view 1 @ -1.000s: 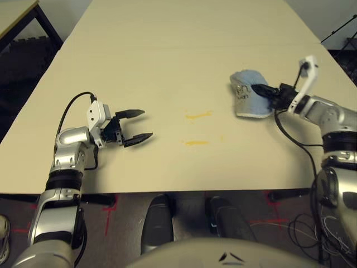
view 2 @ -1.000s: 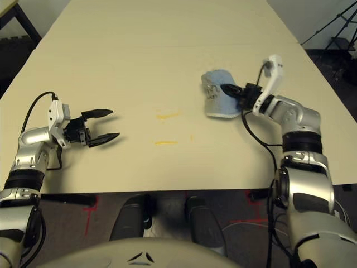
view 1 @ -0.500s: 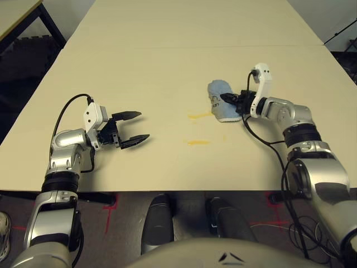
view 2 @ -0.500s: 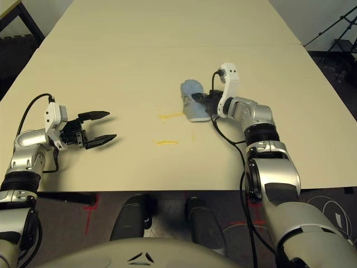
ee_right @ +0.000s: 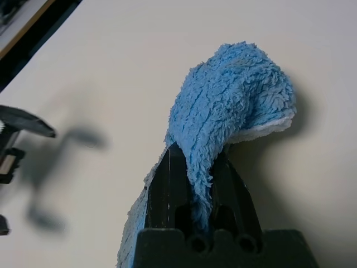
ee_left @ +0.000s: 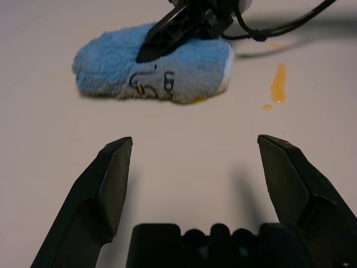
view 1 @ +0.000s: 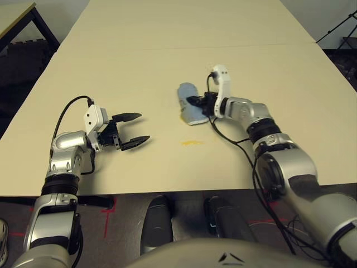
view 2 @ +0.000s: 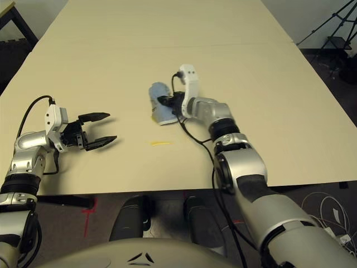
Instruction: Wipe the water off the table with a rag.
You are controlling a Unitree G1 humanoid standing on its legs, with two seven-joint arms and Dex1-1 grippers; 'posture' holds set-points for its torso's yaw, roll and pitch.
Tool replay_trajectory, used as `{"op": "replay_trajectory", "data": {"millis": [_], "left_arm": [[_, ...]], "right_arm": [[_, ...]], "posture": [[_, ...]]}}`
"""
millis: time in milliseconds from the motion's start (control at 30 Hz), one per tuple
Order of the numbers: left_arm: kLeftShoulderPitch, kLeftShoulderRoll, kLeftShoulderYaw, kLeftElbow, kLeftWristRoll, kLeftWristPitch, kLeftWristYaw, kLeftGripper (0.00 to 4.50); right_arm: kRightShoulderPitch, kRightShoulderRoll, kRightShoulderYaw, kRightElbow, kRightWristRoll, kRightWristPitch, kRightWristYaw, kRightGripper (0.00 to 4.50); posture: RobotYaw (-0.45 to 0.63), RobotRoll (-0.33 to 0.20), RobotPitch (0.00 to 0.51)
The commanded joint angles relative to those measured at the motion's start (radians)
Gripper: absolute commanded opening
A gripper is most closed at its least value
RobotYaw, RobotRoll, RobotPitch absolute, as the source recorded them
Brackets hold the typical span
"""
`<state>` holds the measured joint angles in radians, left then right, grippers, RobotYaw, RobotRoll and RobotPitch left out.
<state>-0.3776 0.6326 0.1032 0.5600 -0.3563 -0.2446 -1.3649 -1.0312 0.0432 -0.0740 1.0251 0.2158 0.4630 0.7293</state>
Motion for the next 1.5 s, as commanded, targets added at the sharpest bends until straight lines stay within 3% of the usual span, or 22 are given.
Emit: {"op": "replay_trajectory", "data": {"millis": [33, 233, 600, 800, 1000, 1300, 1500], "left_arm": [[0.020, 0.006, 0.002, -0.024, 0.001, -0.001, 0.001, 4.50], [0.027, 0.004, 0.002, -0.029, 0.000, -0.002, 0.004, 4.50], [-0.011, -0.019, -0.016, 0.004, 0.007, -0.007, -0.005, 4.50], [-0.026, -0.021, -0.018, 0.022, 0.013, -0.011, -0.014, 4.50], [-0.028, -0.024, -0.021, 0.026, 0.012, -0.014, -0.026, 4.50], [-0.007, -0.003, -0.012, 0.005, -0.004, 0.009, -0.069, 4.50], [0.018, 0.031, -0.004, -0.029, -0.016, 0.026, -0.099, 4.50]], "right_arm": [[-0.005, 0.025, 0.021, 0.040, -0.017, 0.004, 0.003, 0.12], [-0.002, -0.039, 0.000, 0.040, -0.016, 0.007, 0.013, 0.12], [0.043, -0.293, -0.034, -0.028, -0.001, 0.060, 0.084, 0.11], [0.126, -0.442, -0.030, -0.176, 0.026, 0.162, 0.179, 0.11], [0.202, -0.568, -0.075, -0.482, 0.178, 0.369, 0.303, 0.11], [0.359, -0.643, -0.034, -0.891, 0.343, 0.625, 0.310, 0.11], [0.441, -0.606, 0.017, -0.911, 0.334, 0.611, 0.268, 0.11]], "posture": [[0.25, 0.000, 0.128], [0.24, 0.000, 0.130], [0.20, 0.000, 0.140], [0.19, 0.000, 0.145], [0.18, 0.000, 0.148], [0.18, 0.000, 0.164], [0.20, 0.000, 0.167]]}}
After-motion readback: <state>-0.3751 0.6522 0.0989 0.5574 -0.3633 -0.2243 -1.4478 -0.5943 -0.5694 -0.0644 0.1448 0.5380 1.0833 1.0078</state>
